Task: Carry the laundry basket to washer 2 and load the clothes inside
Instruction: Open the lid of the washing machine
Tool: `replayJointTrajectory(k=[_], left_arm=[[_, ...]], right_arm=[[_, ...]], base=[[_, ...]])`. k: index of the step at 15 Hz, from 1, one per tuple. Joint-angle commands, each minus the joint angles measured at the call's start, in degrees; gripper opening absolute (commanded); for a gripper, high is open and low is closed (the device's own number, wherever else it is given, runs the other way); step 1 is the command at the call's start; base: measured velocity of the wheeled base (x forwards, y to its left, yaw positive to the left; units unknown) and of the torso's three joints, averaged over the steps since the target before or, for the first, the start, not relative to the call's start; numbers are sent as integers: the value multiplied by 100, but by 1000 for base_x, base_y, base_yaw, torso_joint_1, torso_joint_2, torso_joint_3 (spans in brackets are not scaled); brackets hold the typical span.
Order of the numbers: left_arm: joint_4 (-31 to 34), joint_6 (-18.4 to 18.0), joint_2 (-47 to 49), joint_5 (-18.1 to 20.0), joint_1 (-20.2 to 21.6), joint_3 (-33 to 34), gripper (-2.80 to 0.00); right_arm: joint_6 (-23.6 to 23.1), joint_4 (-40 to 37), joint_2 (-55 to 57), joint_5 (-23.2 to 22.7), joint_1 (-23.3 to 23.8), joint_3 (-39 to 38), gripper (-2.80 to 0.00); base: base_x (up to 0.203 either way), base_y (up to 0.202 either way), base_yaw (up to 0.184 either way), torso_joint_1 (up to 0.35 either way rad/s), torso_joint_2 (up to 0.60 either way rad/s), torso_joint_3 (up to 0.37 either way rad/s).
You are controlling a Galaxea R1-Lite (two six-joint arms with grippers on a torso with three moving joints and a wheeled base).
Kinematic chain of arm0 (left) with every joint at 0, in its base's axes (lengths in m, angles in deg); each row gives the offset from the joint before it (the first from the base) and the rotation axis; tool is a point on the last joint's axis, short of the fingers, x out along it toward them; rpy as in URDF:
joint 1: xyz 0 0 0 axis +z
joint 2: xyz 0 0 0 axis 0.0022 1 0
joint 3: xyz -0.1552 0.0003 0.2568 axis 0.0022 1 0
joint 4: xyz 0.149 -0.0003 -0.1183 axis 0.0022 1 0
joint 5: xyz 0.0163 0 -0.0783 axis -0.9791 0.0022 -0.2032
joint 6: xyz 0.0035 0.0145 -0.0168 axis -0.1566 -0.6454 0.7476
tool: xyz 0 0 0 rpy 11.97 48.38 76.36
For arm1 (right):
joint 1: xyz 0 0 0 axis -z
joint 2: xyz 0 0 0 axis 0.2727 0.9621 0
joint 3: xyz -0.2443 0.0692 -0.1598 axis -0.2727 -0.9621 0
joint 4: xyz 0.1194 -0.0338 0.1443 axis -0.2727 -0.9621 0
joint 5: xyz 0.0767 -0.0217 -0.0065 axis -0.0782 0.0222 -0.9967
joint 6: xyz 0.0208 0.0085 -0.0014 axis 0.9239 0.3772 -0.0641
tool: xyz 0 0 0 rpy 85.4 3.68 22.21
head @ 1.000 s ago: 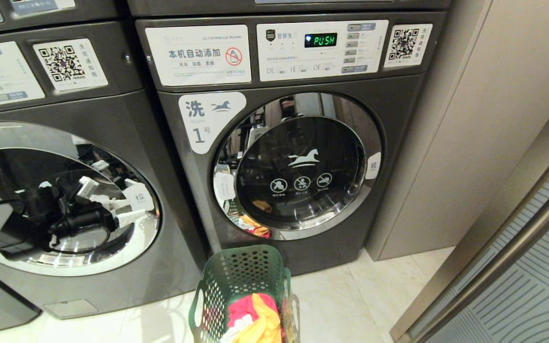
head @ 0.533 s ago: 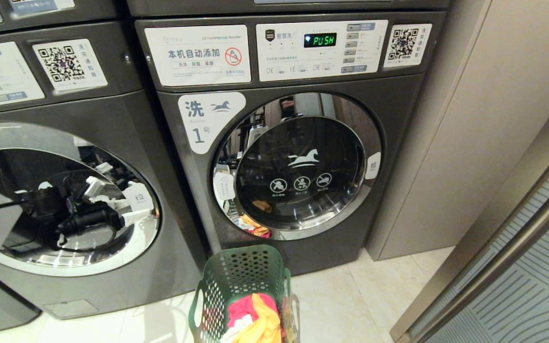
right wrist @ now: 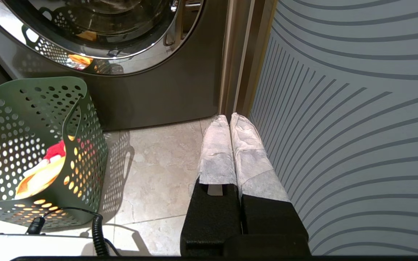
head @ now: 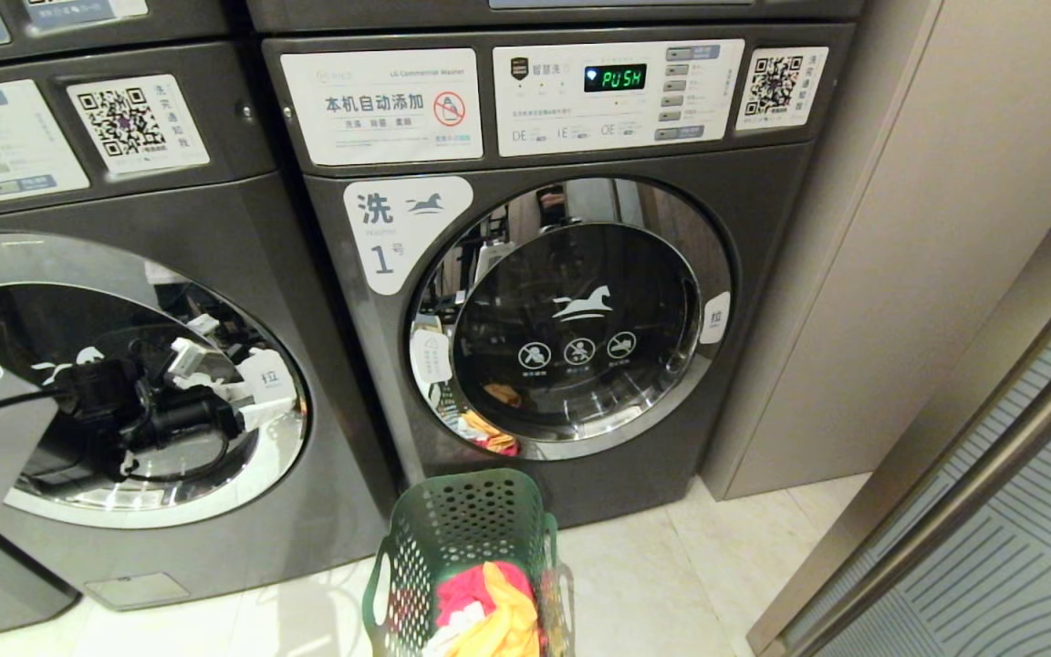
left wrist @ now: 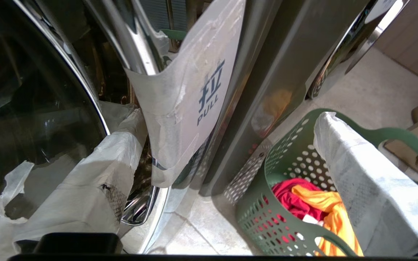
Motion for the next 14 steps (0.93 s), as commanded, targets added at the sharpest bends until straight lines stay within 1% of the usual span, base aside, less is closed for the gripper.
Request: replayJointTrajectory(k=[1,2,3,9,12,14], left_arm=[[-375,208,12,12,-32,-23,0],[-604,412,23,12,-63,-14,0],[-723,539,51,12,-71,-10,0],[-1011,563,51,35,-163,132,0],[-1302,563,42,86,-194,296,0],[-1354,563,51,187,-194,298,0]], right_arm=[[-3,-4,7,-1,-1,1,-280],[-3,-4,7,-1,-1,1,-280],[-3,-4,7,-1,-1,1,-280],[-3,-4,7,-1,-1,1,-280],[-3,-4,7,-1,-1,1,-280],[-1,-4,7,-1,-1,1,-280]], base=[[0,0,0,0,0,0],[0,0,0,0,0,0],[0,0,0,0,0,0],[0,0,0,0,0,0],[0,0,0,0,0,0],[0,0,0,0,0,0]])
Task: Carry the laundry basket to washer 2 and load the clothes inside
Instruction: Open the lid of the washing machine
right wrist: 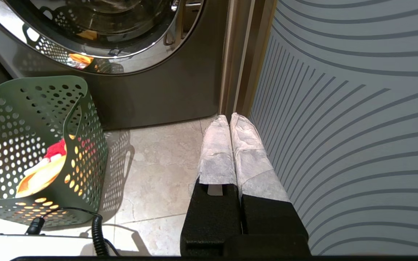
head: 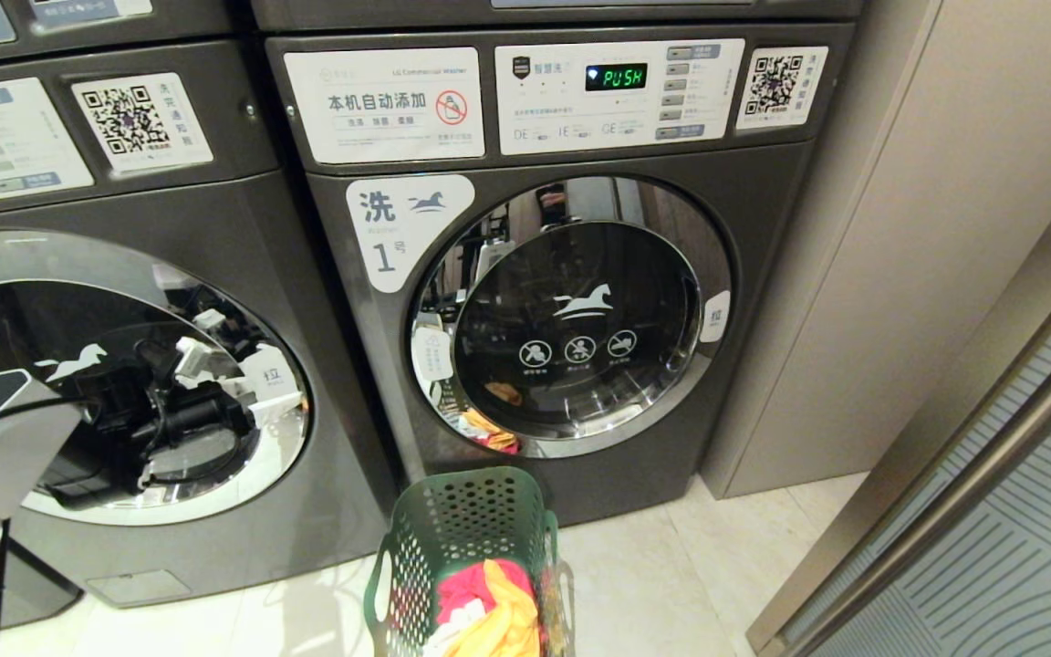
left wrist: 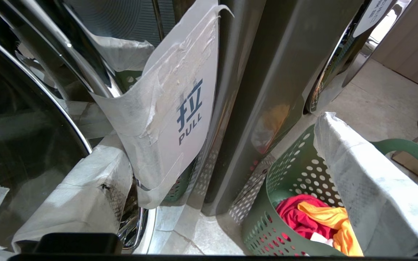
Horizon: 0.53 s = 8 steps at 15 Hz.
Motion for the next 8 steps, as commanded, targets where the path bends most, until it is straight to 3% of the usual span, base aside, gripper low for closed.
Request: replayJointTrajectory(k=[1,8], left_arm=[[-6,3,-40,86,1,22,0],[-536,-6,-48,739,1,393,0]], right_arm=[[-5,-4,7,-1,-1,1,-280],[-5,-4,7,-1,-1,1,-280]], base=[[0,0,0,0,0,0],[0,0,0,0,0,0]])
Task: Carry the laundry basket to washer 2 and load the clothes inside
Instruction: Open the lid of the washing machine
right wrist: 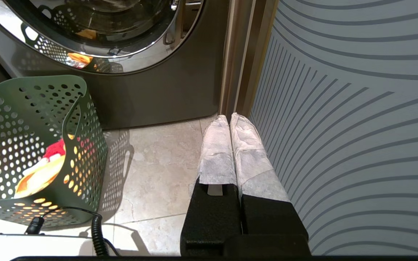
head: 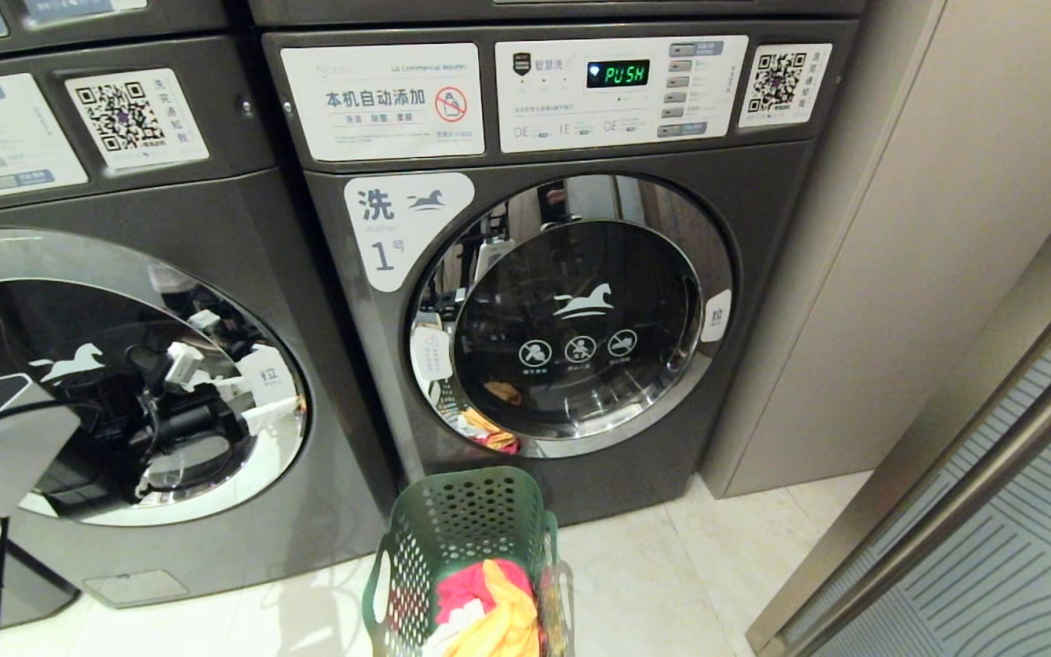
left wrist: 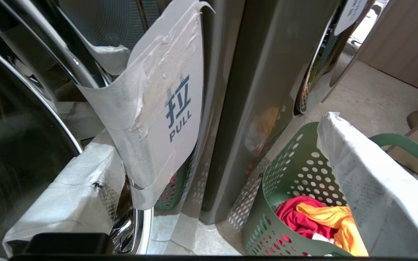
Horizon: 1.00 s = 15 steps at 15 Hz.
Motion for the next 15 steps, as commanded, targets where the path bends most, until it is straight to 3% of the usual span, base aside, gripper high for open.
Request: replayJointTrajectory(k=[1,6,12,14,15], left_arm=[[-67,-2,-26,175,1,105,0],[-199,-7,-35,708,-8,154,0],[-294,-11,-62,919,-14,347,0],[-375,-46,-62,1335,-8,497,0],[-393,-55,-53,1326,-8,497,0]], right_arm=[[2,-4,7,-1,-1,1,-280],[-3,-4,7,-1,-1,1,-280],[-3,-4,7,-1,-1,5,-280],[-3,-4,7,-1,-1,1,-280],[-3,-4,7,-1,-1,1,-280]], base=[[0,0,0,0,0,0],[0,0,0,0,0,0],[0,0,0,0,0,0],[0,0,0,0,0,0],[0,0,0,0,0,0]])
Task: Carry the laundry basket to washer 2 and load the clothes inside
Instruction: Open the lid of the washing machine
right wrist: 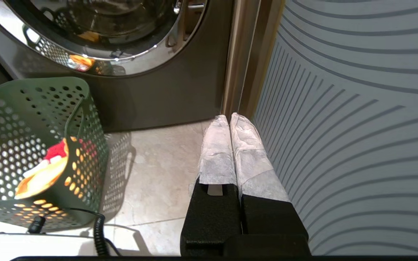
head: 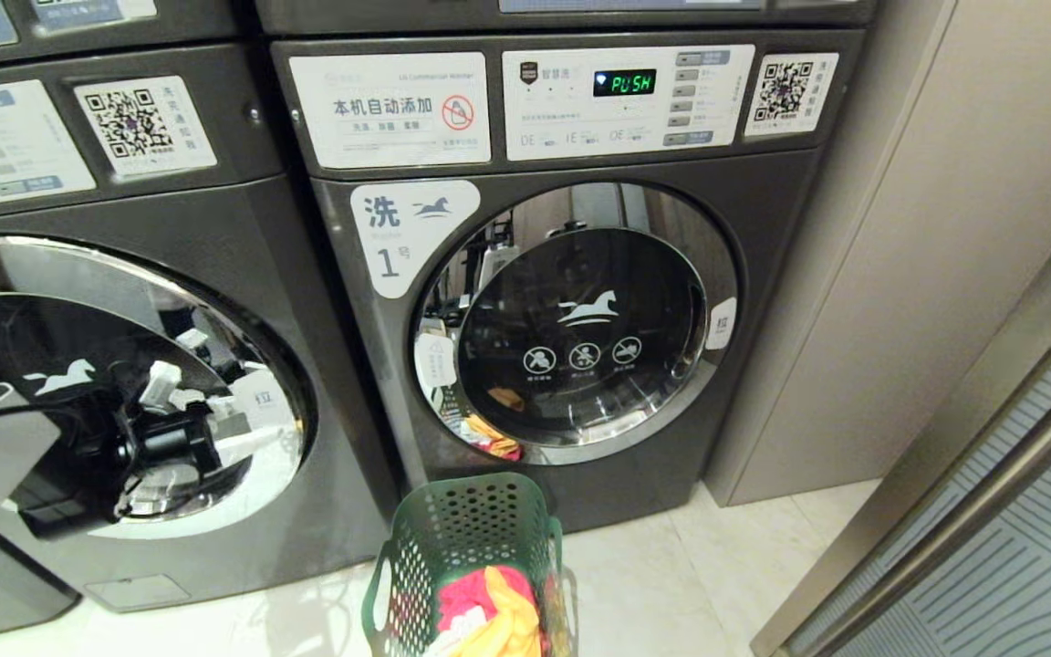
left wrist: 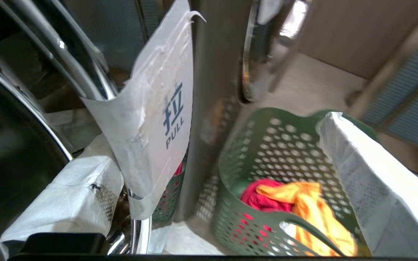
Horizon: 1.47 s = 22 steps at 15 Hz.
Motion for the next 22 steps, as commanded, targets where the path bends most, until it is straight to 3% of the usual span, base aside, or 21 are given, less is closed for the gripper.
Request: replayJointTrajectory(k=[1,5,8,14,16,22], left_arm=[[-57,0,-6,-128,-15,-12,0],[-57,-26,-13,-145,16,-14,0],[-57,11,-66,-149,272,-38,0],[-57,15,-349,-61,1164,-30,0],[-57,-3,-464,148,1521,46,0],[8,0,-1955,245,2583,1160,0]], right_arm=[[-1,-4,7,-1,-1,-2,-280],[-1,-4,7,-1,-1,-2,-280],[-1,-4,7,-1,-1,-2,-280],[-1,-4,7,-1,-1,-2,-280],[2,-4,7,-1,-1,-2,-280],[-1,-4,7,-1,-1,-2,-280]], base=[[0,0,0,0,0,0],[0,0,0,0,0,0],[0,0,0,0,0,0],[0,0,0,0,0,0],[0,0,0,0,0,0],[0,0,0,0,0,0]])
